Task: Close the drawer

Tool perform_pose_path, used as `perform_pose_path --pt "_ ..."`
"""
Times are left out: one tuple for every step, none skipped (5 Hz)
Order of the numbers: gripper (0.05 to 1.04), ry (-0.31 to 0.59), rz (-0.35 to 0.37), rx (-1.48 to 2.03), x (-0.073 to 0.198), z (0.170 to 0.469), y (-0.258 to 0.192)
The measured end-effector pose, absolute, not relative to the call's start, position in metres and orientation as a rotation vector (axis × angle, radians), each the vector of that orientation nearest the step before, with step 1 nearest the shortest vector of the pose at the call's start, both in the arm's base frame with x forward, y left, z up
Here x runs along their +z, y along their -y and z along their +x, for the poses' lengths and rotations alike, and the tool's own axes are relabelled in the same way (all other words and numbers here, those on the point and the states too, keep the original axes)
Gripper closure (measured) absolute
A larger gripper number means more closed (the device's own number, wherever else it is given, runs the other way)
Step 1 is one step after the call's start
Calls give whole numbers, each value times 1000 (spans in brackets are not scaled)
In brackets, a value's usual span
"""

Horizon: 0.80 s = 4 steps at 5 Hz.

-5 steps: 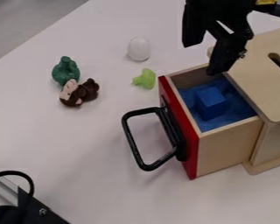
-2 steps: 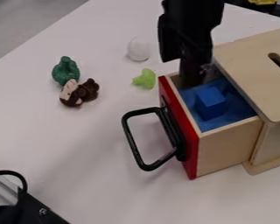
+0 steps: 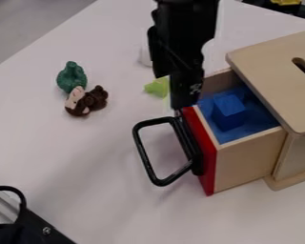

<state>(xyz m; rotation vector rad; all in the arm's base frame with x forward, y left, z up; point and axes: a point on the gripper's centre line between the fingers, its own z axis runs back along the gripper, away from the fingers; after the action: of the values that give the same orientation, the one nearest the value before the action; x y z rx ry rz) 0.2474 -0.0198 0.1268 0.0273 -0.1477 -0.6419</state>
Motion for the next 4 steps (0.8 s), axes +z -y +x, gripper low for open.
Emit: perform_pose_path --pt "84 160 9 -663 113 240 14" --pt "84 182 -38 -682 102 240 10" --pt "84 206 -64 -696 89 238 12" --pt "84 205 -74 -689 81 242 15"
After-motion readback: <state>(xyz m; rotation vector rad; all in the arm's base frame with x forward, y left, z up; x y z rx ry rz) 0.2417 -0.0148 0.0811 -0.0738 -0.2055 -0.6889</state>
